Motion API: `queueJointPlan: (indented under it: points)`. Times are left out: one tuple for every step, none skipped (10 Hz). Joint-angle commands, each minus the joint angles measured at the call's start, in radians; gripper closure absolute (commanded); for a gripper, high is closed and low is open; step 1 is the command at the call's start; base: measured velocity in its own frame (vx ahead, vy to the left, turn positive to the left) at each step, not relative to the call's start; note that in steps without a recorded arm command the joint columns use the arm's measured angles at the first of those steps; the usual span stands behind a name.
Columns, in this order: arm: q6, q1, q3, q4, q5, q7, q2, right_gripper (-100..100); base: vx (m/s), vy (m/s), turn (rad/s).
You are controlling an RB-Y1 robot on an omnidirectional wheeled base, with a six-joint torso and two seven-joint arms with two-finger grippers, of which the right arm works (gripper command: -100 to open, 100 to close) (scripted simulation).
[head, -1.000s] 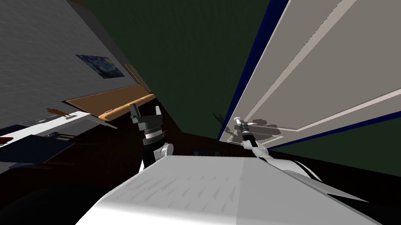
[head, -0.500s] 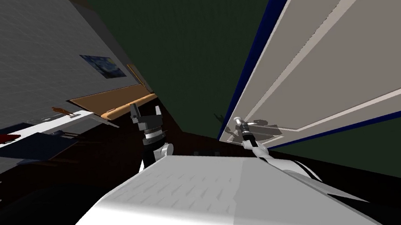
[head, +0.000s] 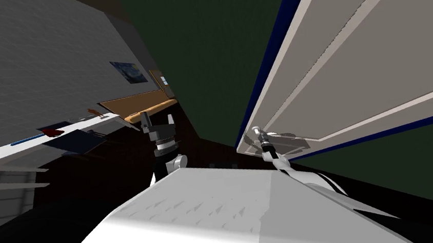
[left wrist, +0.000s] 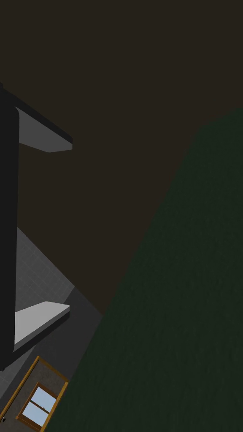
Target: Pull the door open
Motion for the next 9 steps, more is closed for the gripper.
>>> queueJointPlan:
  points:
    - [-0.002, 0.001, 0.001, -0.005, 0.012, -0.010, -0.004, 100, -0.200, -0.091, 0.177]
    - [-0.004, 0.001, 0.002, -0.003, 0.019, -0.016, -0.006, 100, -0.206, -0.077, 0.172]
    - [-0.006, 0.000, 0.003, -0.002, 0.025, -0.021, -0.007, 100, -0.241, -0.074, 0.144]
    - [-0.008, -0.001, 0.003, 0.000, 0.033, -0.029, -0.009, 100, -0.259, -0.084, 0.169]
    - [-0.009, -0.002, 0.004, 0.001, 0.038, -0.032, -0.011, 100, -0.231, -0.093, 0.152]
    - [-0.010, -0.002, 0.004, 0.002, 0.042, -0.036, -0.012, 100, -0.216, -0.038, 0.098]
    - [-0.010, -0.004, 0.006, 0.003, 0.040, -0.034, -0.008, 100, -0.095, -0.003, 0.021]
    - [-0.023, 0.004, 0.024, 0.002, 0.052, -0.055, -0.015, 100, -0.171, -0.042, 0.083]
    - [-0.031, 0.008, 0.033, 0.001, 0.058, -0.066, -0.020, 100, -0.258, -0.074, 0.103]
